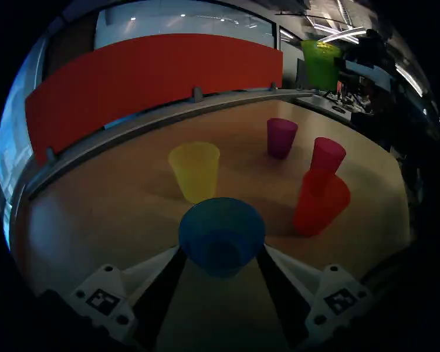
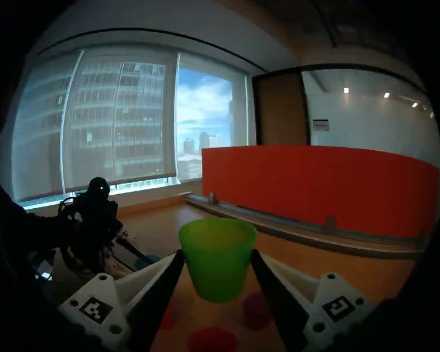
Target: Pour water
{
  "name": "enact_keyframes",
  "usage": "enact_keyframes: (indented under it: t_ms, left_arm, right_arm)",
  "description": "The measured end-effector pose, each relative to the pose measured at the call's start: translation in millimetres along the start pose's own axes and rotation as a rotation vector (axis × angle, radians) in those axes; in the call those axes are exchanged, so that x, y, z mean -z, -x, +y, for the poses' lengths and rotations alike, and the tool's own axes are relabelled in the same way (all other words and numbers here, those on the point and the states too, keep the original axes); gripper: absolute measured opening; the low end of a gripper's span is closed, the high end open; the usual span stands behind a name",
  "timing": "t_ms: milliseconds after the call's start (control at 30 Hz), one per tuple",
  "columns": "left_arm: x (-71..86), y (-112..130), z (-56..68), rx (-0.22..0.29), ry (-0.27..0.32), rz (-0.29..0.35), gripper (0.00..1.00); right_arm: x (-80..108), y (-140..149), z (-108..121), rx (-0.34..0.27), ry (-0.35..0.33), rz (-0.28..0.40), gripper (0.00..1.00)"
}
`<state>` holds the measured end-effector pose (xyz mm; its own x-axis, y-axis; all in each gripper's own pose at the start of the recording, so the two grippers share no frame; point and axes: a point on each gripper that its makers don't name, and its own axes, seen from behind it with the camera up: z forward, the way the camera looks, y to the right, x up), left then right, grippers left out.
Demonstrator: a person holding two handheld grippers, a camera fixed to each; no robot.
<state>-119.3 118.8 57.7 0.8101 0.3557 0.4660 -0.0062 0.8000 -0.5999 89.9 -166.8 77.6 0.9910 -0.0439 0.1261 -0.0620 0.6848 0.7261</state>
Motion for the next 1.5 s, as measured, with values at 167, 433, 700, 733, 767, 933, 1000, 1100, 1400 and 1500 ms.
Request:
enact_keyframes:
  t_ms: [167, 433, 700, 733, 767, 933, 1000, 1100, 1400, 1500]
  left_arm:
    - [-4.4, 0, -0.9, -0.001, 0.004, -0.010, 0.84]
    - [-8.6, -2, -1.5, 0.002, 0.005, -0.010, 0.83]
    - [-5.1, -4, -3.4, 0.012, 0.005, 0.002, 0.82]
    - [-3.5, -6, -3.3, 0.012, 0.004, 0.011, 0.82]
    - [-1.9, -8, -3.3, 0.012, 0.003, 0.020, 0.82]
    - [8.8, -24, -0.9, 0.018, 0.000, 0.079, 0.81]
    - [14.4, -32, 0.4, 0.023, -0.003, 0.107, 0.81]
    - [24.0, -44, 3.8, 0.034, -0.001, 0.148, 0.81]
    - [58.4, -83, 11.9, 0.041, 0.002, 0.280, 0.81]
    - [70.1, -98, 15.3, 0.035, 0.000, 0.325, 0.81]
  right_arm:
    - [-1.2, 0, -1, 0.001, 0.001, -0.002, 0.87]
    - [1.6, 3, 1, 0.000, 0.002, -0.003, 0.87]
    - [5.6, 4, 1, -0.005, 0.004, 0.001, 0.87]
    - [6.1, 4, 1, -0.006, 0.004, 0.002, 0.87]
    - [6.6, 4, 1, -0.007, 0.004, 0.003, 0.87]
    - [9.2, 1, 0, -0.011, 0.005, 0.008, 0.87]
    - [10.2, -1, -2, -0.012, 0.003, 0.010, 0.87]
    - [12.0, -2, -4, -0.011, 0.002, 0.013, 0.87]
    - [16.5, -3, -10, -0.017, -0.004, 0.017, 0.87]
    - [17.8, -4, -13, -0.020, -0.008, 0.020, 0.87]
